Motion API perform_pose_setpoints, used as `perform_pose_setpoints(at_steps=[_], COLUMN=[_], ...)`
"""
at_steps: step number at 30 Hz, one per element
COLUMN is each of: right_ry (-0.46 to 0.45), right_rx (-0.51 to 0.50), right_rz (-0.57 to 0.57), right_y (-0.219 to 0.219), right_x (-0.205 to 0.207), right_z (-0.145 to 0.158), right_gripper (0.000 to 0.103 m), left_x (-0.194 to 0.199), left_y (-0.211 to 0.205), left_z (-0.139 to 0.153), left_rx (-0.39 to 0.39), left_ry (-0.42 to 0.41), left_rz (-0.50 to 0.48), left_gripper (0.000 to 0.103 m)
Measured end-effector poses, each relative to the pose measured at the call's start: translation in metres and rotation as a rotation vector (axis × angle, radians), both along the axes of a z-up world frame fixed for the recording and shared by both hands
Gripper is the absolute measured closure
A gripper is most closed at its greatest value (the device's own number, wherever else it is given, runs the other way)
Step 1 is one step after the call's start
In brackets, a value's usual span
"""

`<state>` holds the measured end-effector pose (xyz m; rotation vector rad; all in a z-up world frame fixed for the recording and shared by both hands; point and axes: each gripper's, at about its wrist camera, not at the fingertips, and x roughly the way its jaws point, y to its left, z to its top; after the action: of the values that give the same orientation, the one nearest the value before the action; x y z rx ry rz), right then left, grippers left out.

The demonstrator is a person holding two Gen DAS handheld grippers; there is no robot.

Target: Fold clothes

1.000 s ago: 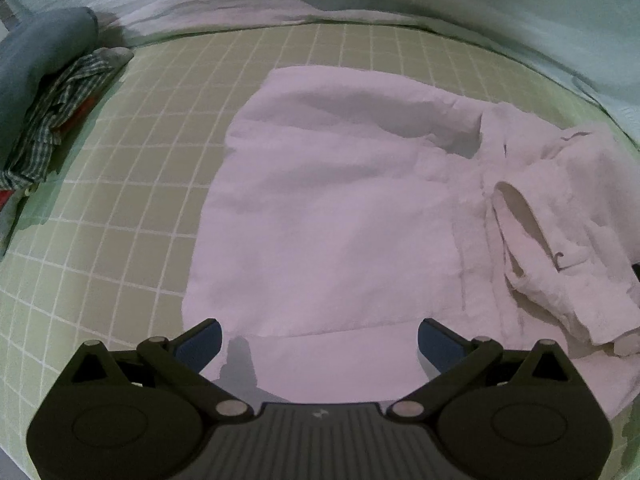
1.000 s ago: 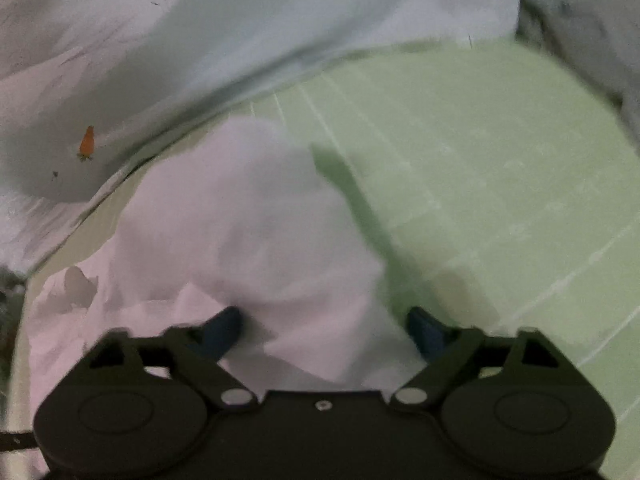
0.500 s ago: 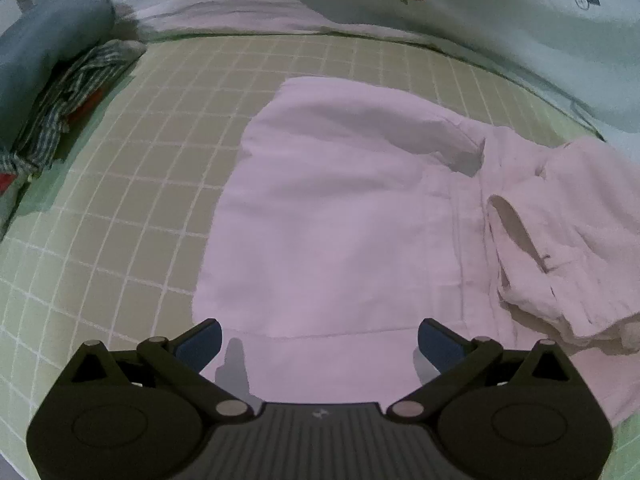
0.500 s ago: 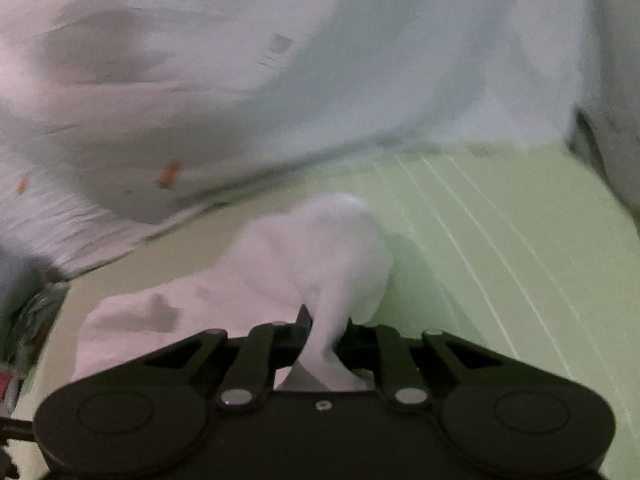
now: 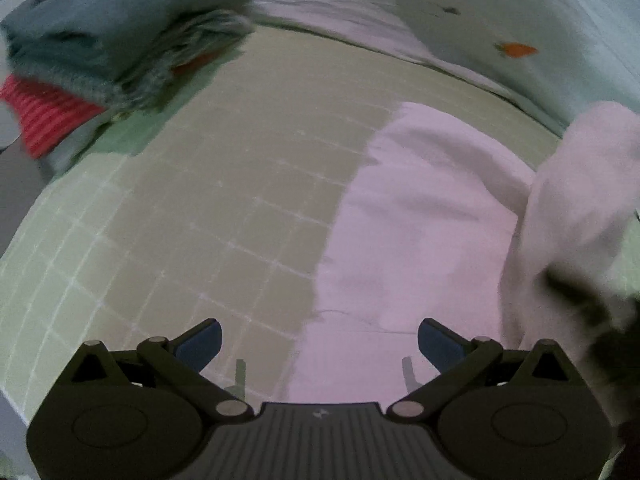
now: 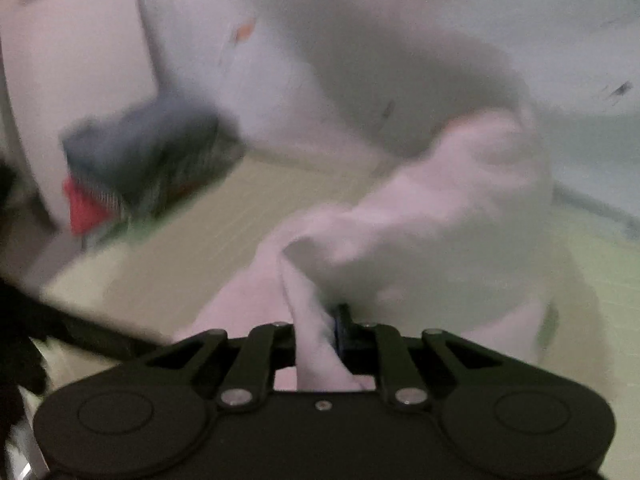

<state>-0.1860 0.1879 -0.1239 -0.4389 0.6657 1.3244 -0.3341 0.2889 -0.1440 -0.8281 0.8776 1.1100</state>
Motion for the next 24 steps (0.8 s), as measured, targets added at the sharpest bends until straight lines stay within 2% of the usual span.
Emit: perform_pose_setpoints(at_steps=[3, 5, 11, 14, 17, 21, 24], right_ry=[-0.006, 0.025, 0.218, 0.346, 0.467, 0.612, 0.784], right_rx=[-0.046, -0.038, 0.076, 0.159, 0.220, 0.250, 0.283], right_rz=[0.022, 0.024, -0.073, -0.162, -0.295, -0.501, -0.638], right_y=[0.012, 0.014, -0.016, -0.041, -0.061, -0.085, -0.107], right_x=[-0.012, -0.011, 0.012, 0.035, 0.061, 0.099, 0.125], right_z=[-0.019, -0.011, 0.015, 0.025, 0.025, 0.009, -0.013], right_gripper=[0.081, 0.060, 0.027, 0.018, 0.016, 0.010, 0.007], left_x=[-0.011, -0.012, -0.003, 0.010, 0.024, 0.044, 0.061], left_y=[0.001, 0.000, 0.005, 0.005, 0.006, 0.009, 0.014], left_z=[0.004, 0.007, 0.007, 0.010, 0.015, 0.024, 0.028], left_rx=[0.012, 0.022, 0.018, 0.019, 0.024, 0.038, 0.033], left_ry=[-0.001, 0.000, -0.030, -0.061, -0.092, -0.161, -0.226], left_rz=[0.027, 0.026, -0.013, -0.051, -0.091, -0.138, -0.193], left_gripper=[0.000, 0.000, 0.000, 0.000, 0.000, 0.000, 0.000])
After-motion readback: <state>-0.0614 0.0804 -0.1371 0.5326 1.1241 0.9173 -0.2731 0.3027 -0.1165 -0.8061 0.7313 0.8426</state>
